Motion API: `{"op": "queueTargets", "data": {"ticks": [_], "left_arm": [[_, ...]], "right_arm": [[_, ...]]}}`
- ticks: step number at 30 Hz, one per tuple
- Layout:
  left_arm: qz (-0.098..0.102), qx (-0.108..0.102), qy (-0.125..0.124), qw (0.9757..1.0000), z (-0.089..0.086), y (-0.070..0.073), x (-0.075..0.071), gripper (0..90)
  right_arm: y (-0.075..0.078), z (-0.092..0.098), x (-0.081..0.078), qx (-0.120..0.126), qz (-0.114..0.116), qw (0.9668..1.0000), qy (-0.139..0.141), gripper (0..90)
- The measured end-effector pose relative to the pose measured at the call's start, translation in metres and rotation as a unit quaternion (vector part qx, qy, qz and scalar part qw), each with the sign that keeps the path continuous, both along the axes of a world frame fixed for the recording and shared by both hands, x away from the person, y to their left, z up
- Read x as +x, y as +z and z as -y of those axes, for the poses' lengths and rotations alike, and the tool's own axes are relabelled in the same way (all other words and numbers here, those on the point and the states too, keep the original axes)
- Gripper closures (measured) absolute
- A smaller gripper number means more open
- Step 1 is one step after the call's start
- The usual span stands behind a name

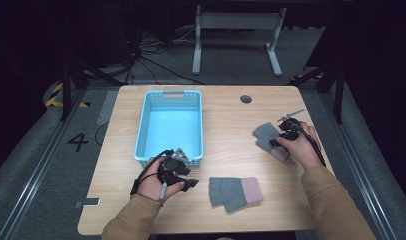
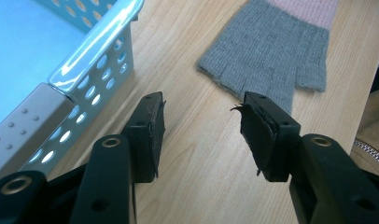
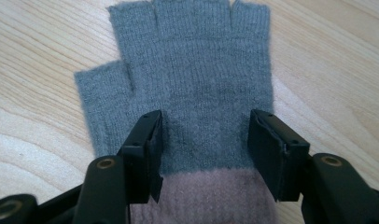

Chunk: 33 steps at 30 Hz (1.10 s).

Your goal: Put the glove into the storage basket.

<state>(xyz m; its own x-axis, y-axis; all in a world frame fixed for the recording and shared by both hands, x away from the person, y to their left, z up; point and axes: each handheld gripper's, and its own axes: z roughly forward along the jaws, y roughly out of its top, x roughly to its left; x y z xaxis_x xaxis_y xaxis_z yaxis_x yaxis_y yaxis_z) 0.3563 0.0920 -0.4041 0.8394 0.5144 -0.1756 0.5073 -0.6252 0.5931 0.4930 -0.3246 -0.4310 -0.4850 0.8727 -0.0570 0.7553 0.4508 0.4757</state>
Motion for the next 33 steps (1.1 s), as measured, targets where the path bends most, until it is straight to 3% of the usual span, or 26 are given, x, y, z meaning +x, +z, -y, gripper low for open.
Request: {"op": "queueTargets", "data": {"ticks": [4, 9, 11, 16, 22, 33], "left_arm": [[-0.001, 0.001, -0.001, 1.0000, 0.001, -0.001, -0.001, 50.5], [-0.001, 0.001, 0.000, 1.0000, 0.001, -0.001, -0.001, 50.4], [-0.001, 0.001, 0.000, 1.0000, 0.001, -0.001, 0.000, 50.4], [0.000, 0.000, 0.001, 1.0000, -0.001, -0.001, 0.000, 50.4], [-0.001, -0.001, 0.004, 1.0000, -0.002, 0.000, 0.000, 50.4], [0.003, 0.001, 0.001, 1.0000, 0.000, 0.001, -0.002, 50.5]], "right_arm": [[0.000, 0.001, 0.002, 0.010, -0.012, 0.9999, 0.000, 52.9], [0.003, -0.003, 0.001, 0.002, -0.024, 0.9996, 0.013, 74.3], [0.003, -0.005, 0.001, -0.005, -0.027, 0.9995, 0.014, 77.2], [0.007, -0.005, 0.000, -0.007, -0.022, 0.9996, 0.016, 78.7], [0.027, -0.005, -0.011, 0.005, 0.003, 0.9994, 0.033, 78.4], [0.060, -0.025, -0.045, 0.021, 0.039, 0.9933, 0.107, 77.8]]}}
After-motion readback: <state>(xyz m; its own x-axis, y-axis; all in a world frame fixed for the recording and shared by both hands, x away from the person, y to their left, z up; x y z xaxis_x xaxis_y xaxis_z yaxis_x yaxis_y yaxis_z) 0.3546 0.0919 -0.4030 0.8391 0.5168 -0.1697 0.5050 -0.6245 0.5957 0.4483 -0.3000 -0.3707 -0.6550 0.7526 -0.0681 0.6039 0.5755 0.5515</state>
